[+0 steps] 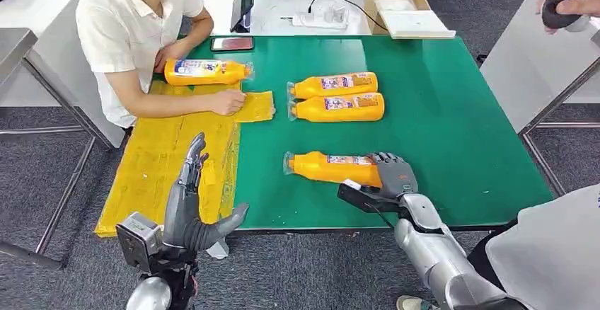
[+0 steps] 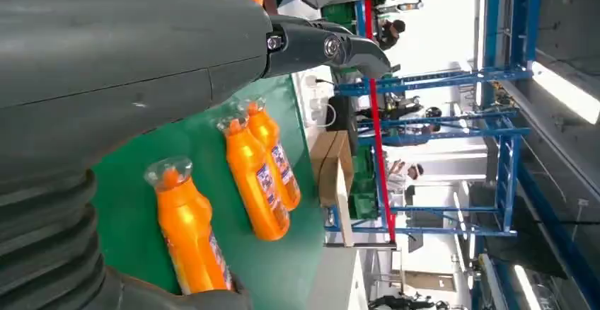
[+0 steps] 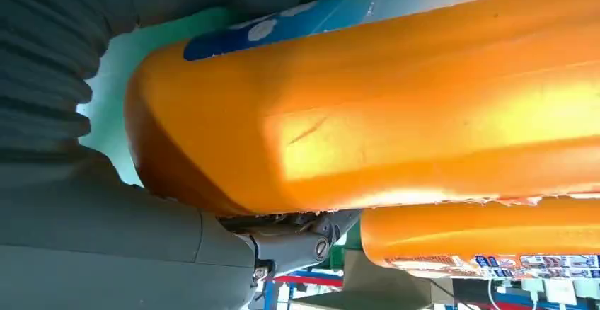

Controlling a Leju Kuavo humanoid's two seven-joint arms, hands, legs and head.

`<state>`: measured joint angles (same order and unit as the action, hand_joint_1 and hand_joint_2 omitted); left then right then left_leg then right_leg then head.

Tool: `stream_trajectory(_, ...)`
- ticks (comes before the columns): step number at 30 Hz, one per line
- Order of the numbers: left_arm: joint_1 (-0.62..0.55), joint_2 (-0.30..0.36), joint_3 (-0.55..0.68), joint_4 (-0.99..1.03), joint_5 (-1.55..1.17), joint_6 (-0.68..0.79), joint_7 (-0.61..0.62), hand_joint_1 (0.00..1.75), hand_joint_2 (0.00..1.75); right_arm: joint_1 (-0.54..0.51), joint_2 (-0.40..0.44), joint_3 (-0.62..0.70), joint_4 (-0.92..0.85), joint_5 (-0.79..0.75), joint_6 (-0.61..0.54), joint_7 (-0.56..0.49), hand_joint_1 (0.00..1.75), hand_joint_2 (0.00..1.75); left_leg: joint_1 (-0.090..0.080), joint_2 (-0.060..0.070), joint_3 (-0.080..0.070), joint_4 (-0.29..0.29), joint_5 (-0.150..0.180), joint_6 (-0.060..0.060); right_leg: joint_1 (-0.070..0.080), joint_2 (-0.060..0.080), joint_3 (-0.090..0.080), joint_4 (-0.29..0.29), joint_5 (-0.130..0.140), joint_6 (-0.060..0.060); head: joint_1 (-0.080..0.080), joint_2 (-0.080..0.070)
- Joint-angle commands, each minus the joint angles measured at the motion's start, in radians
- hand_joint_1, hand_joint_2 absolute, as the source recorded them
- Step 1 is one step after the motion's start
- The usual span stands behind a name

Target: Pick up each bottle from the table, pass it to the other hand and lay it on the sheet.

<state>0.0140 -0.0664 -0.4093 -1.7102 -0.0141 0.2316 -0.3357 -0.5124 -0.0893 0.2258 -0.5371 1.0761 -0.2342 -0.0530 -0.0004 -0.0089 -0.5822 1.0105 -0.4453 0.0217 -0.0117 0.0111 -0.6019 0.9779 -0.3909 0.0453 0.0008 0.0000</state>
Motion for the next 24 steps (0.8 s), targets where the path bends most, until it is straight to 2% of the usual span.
stream_trajectory(1,-0.021,0.001,-0.017,0.061,0.001,0.0,0.005,0.0,1.75,0.037,-0.004,0.042,0.104,0.001,0.038,0.007,1.75,1.75,0.001,-0.002,0.003,-0.002,0.0,-0.001,0.001,-0.004,0.004,-0.003,-0.001,-0.001,0.0,0.0)
stream_trajectory(8,-0.02,-0.001,-0.011,0.061,0.002,0.003,0.005,0.0,1.75,0.049,0.003,0.024,0.106,-0.022,0.065,0.017,1.75,1.75,0.001,-0.003,0.004,-0.002,0.0,-0.001,0.001,-0.004,0.005,-0.002,-0.001,-0.002,0.0,0.0)
stream_trajectory(13,0.026,-0.027,0.044,0.031,-0.008,0.096,-0.029,0.0,1.75,0.267,0.068,-0.12,0.125,-0.188,0.075,0.029,1.75,1.75,0.003,-0.006,0.007,-0.004,0.0,-0.002,0.004,-0.007,0.01,-0.006,-0.002,-0.002,0.0,0.0)
stream_trajectory(16,0.056,-0.055,0.084,0.018,0.013,0.179,-0.05,0.0,1.75,0.336,0.094,-0.217,0.199,-0.296,0.095,0.01,1.75,1.75,0.005,-0.012,0.016,-0.005,-0.003,-0.001,0.006,-0.013,0.011,-0.008,-0.006,-0.003,0.0,0.0)
stream_trajectory(18,0.078,-0.076,0.108,0.018,0.065,0.211,-0.047,0.0,1.75,0.372,0.101,-0.282,0.243,-0.362,0.121,-0.002,1.75,1.75,0.007,-0.006,0.037,-0.003,-0.018,-0.003,0.009,-0.007,0.028,-0.009,-0.018,-0.006,0.0,0.0)
stream_trajectory(19,0.09,-0.089,0.123,0.025,0.116,0.222,-0.034,0.0,1.75,0.392,0.102,-0.329,0.274,-0.407,0.147,-0.005,1.75,1.75,0.007,-0.009,0.036,-0.004,-0.017,-0.004,0.01,-0.011,0.028,-0.011,-0.018,-0.006,0.001,0.0)
stream_trajectory(20,0.095,-0.08,0.1,0.068,0.262,0.133,0.101,0.0,1.75,0.398,0.102,-0.477,0.375,-0.554,0.287,0.12,1.75,1.75,0.009,-0.006,0.044,0.0,-0.024,-0.004,0.012,-0.007,0.036,-0.008,-0.023,-0.006,0.0,0.0)
stream_trajectory(21,0.087,-0.068,0.076,0.125,0.278,0.118,0.105,0.0,1.75,0.469,0.083,-0.604,0.352,-0.689,0.398,0.161,1.75,1.75,0.009,-0.001,0.055,0.003,-0.034,-0.005,0.013,-0.002,0.045,-0.006,-0.029,-0.007,0.001,0.0)
stream_trajectory(22,0.085,-0.058,0.049,0.18,0.283,0.111,0.053,0.0,1.75,0.508,0.073,-0.653,0.365,-0.736,0.44,0.168,1.75,1.75,0.01,-0.005,0.05,0.007,-0.034,-0.006,0.014,-0.005,0.043,-0.003,-0.03,-0.007,0.001,0.0)
stream_trajectory(23,-0.02,-0.153,0.072,0.403,0.218,0.128,0.066,0.0,1.75,0.495,0.162,-0.537,0.139,-0.66,0.063,-0.209,1.75,1.75,0.011,-0.005,0.06,0.007,-0.039,-0.005,0.014,-0.006,0.051,-0.005,-0.033,-0.005,0.0,0.0)
stream_trajectory(24,-0.018,-0.151,0.064,0.403,0.254,0.082,-0.06,0.0,1.75,0.548,0.157,-0.282,-0.112,-0.48,-0.209,-0.586,1.75,1.75,0.013,-0.014,0.049,0.013,-0.036,-0.004,0.016,-0.015,0.045,-0.001,-0.033,-0.006,0.001,0.0)
